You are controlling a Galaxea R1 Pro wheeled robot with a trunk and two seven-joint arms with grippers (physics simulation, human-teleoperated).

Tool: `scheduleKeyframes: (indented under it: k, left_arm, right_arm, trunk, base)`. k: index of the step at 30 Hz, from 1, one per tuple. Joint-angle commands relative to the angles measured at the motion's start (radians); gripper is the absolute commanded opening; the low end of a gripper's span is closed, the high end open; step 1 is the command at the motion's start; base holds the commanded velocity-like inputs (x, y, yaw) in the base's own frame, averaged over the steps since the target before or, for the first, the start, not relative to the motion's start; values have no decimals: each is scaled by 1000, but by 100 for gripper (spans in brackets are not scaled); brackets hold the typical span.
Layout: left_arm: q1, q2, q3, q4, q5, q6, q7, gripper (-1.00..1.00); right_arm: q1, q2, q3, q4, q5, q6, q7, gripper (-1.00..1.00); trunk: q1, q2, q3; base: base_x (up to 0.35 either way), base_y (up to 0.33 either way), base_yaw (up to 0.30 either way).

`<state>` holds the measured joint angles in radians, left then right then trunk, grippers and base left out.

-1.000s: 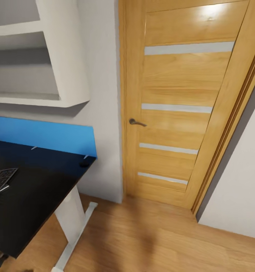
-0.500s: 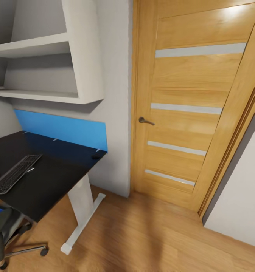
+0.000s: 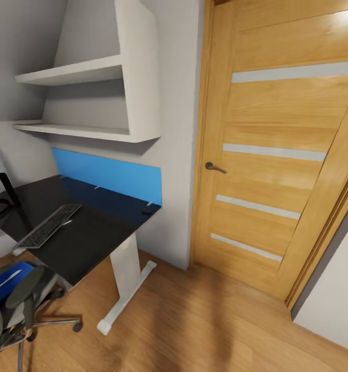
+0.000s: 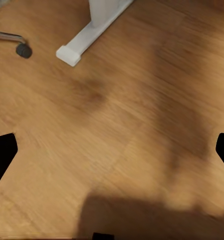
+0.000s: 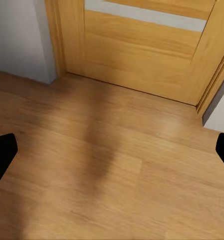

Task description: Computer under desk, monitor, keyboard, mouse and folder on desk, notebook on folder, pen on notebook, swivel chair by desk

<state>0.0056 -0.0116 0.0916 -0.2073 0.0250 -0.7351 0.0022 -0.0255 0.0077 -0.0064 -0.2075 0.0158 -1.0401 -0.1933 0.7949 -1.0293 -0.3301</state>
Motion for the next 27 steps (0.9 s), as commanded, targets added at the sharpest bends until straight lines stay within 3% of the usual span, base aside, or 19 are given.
scheduleKeyframes:
  k: [1,8,13,18,27]
  left_arm:
    - [1,-1,4,-2,2,-1,-1,100]
    - [1,1,6,-1,17,-3,-1,100]
    - [1,1,2,-9,95,-4,-1,100]
    - [1,0,-1,-33,145,-3,-1,100]
    - [1,-7,-2,-42,157,5,1,100]
  right_arm:
    - [-1,1,0,0,2,-3,-4,100]
    - [-1,-9,0,-7,4,-5,-6,100]
    - [-1,-20,-1,-13,2,-5,-7,100]
    - [-1,-19,-2,-12,-2,-2,-8,100]
    - [-1,-16,-3,-12,-7,-2,-7,100]
  trunk:
    - [0,-1,0]
    - [0,-1,1]
    - [0,-1,1]
    - [0,-1,1]
    - [35,-64,-28]
  base:
    - [-4,-4,259]
    - [-1,-1,285]
    - [0,0,292]
    - [0,0,293]
    - [0,0,293]
